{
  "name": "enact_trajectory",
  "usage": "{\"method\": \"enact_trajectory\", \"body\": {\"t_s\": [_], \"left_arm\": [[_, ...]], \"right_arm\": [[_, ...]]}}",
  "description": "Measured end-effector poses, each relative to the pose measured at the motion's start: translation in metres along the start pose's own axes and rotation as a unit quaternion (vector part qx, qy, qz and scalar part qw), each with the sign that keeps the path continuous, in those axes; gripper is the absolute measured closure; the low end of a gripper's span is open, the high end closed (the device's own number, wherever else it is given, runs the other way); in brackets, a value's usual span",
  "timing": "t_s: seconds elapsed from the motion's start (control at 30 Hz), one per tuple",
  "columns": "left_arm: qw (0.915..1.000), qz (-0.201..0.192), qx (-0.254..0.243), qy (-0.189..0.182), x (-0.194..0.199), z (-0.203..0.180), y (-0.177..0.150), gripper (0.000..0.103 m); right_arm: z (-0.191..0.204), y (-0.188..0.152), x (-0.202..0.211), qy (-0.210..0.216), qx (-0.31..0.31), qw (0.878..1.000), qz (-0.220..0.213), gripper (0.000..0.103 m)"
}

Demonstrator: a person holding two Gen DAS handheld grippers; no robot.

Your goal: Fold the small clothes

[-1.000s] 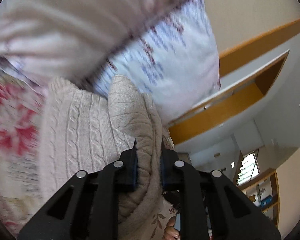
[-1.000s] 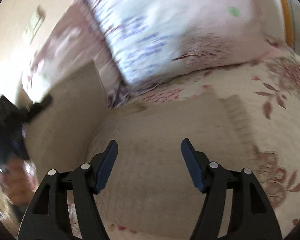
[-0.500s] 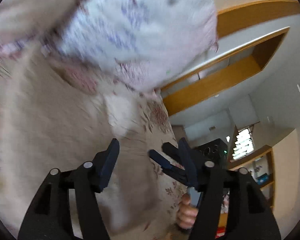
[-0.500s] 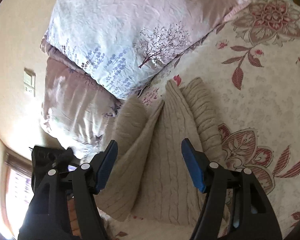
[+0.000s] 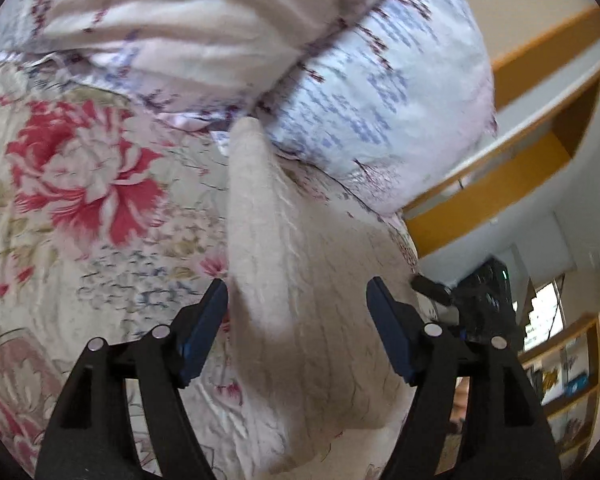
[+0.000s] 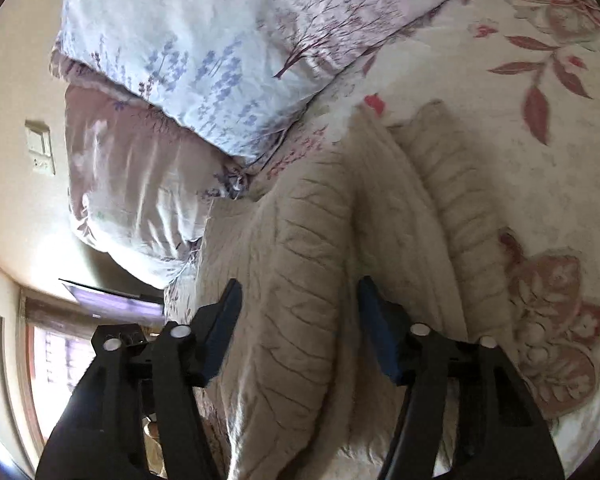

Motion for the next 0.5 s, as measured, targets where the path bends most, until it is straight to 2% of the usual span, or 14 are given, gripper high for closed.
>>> {"method": "enact_trajectory", "body": {"t_s": [0.03,0.13,0.23,0.3,0.37,0.5], "left_arm": [[1.0,0.0,-0.004,0.003,-0.002,-0.002,0.001,0.031],[0.9997,0.001,-0.019,0.014,-0.006,-0.004,0.0,0.031],[0.9999,0.009,-0.008,0.009,-0.009,-0.001,0.0,0.029],[0.9999,0.01,0.0,0.005,-0.01,0.001,0.0,0.029],[0.9999,0.007,0.008,0.007,-0.009,0.004,0.0,0.027],[0.9998,0.007,0.019,0.001,-0.009,0.007,-0.001,0.026]], "right_arm": [[0.0,0.004,-0.003,-0.001,0.001,1.0,0.0,0.053],[-0.001,0.016,-0.012,-0.006,-0.008,1.0,-0.006,0.059],[0.004,0.02,-0.016,-0.019,0.015,0.999,-0.023,0.083],[0.019,0.018,-0.01,-0.054,0.06,0.995,-0.052,0.085],[0.043,0.014,0.005,-0.096,0.12,0.984,-0.092,0.087],[0.067,0.009,0.031,-0.153,0.174,0.962,-0.142,0.087]]}}
Point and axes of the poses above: each gripper's, at about its wrist camera, not at the fingertips, and x roughly against the way its jaws point, z to its left, y to its top, the point moved 4 cm from there along -x, roughly the way its jaws point, and after that the axes turned 8 degrees about z, right-handed, at the moved point
